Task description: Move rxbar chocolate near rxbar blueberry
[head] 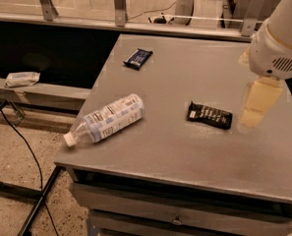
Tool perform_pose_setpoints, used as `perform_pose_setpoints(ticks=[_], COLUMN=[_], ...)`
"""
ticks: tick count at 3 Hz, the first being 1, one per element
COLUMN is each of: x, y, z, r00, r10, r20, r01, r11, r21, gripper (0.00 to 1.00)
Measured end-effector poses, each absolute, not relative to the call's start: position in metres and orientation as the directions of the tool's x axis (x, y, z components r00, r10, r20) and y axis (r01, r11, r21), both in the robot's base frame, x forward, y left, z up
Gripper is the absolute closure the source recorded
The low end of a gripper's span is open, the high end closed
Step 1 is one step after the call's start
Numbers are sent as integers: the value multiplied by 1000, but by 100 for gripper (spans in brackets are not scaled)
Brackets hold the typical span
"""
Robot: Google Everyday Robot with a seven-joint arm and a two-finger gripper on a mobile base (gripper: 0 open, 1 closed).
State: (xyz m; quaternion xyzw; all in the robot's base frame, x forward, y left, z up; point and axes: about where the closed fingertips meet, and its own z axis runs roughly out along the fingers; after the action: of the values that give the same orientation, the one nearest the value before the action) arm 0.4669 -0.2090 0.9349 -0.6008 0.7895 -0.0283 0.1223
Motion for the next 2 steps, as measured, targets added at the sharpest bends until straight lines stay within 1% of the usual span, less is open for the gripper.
perform_pose_setpoints(ticks=[1, 2], x=[489, 498], y=[-208, -212], z=[890, 862], r00=[-301, -341], r10=[-945, -933], r20=[-128, -116], r01=[-938, -928], r11=[317, 354], r21=[-141, -119], gripper=[0, 0])
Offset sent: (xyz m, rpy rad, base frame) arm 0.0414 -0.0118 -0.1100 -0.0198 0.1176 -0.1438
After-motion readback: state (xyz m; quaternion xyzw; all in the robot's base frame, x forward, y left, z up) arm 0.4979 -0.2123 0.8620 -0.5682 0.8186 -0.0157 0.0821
